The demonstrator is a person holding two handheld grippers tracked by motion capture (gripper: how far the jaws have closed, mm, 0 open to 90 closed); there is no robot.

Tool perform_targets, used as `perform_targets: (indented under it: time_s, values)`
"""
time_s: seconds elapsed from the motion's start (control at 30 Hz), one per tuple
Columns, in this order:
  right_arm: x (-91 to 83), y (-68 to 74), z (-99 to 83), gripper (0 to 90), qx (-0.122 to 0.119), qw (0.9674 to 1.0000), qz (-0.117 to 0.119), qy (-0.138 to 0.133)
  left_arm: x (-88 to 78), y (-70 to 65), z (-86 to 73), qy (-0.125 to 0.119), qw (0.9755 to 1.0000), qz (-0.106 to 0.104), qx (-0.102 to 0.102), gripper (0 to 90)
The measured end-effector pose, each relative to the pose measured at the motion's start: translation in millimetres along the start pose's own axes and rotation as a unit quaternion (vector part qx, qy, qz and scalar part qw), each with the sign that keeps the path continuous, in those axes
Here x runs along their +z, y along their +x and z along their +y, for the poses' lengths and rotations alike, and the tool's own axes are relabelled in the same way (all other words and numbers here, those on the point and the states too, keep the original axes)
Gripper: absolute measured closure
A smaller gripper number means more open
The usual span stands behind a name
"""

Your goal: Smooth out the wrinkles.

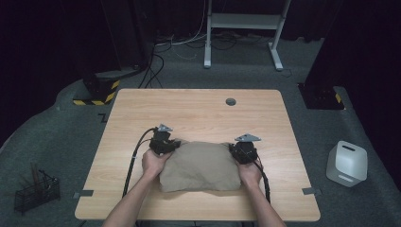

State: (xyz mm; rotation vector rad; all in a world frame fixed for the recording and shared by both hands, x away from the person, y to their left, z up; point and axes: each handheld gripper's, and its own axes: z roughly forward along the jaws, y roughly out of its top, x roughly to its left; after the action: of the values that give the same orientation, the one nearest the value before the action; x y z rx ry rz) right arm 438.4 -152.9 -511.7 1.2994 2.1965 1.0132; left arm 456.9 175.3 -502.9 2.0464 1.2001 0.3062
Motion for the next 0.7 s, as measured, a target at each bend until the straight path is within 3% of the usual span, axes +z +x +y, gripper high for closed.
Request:
perform_targets:
  time_s: [0.13,0.2,0.27,0.33,0.43,0.5,0.57,0.7]
  values:
    - [-9.0,-2.7,2.9,73.2,0.011,0.9998,-0.013,-0.009,-15.8,2.2,3.8,-0.018,0.9995,0.024,-0.011,57.0]
    - [-15.1,-8.0,3.2,68.6,0.029,0.9993,-0.017,-0.016,-25.9,3.5,5.5,-0.033,0.9989,0.028,-0.016,51.7]
    - [-22.9,-10.5,3.8,66.5,0.032,0.9989,-0.023,-0.027,-34.6,3.0,7.0,-0.04,0.9986,0.032,-0.012,47.5]
    - [-28.4,-6.0,5.4,66.4,0.008,0.9991,-0.021,-0.036,-41.7,-0.1,7.6,-0.045,0.9983,0.036,-0.004,45.4]
    - [-34.1,6.4,10.5,66.6,-0.015,0.9982,0.0,-0.059,-47.3,-11.0,8.4,-0.056,0.9982,0.02,0.01,42.8]
    - [-29.8,14.2,14.9,66.6,-0.02,0.9977,0.021,-0.061,-43.8,-20.8,8.9,-0.053,0.9982,0.004,0.028,41.1]
    - [-19.2,19.5,17.5,66.3,-0.019,0.998,0.031,-0.052,-32.4,-28.7,8.7,-0.037,0.9981,0.004,0.05,40.6]
    - [7.4,16.0,15.1,65.1,0.001,0.9993,0.037,-0.012,-11.3,-23.8,5.3,-0.018,0.9995,-0.003,0.026,40.1]
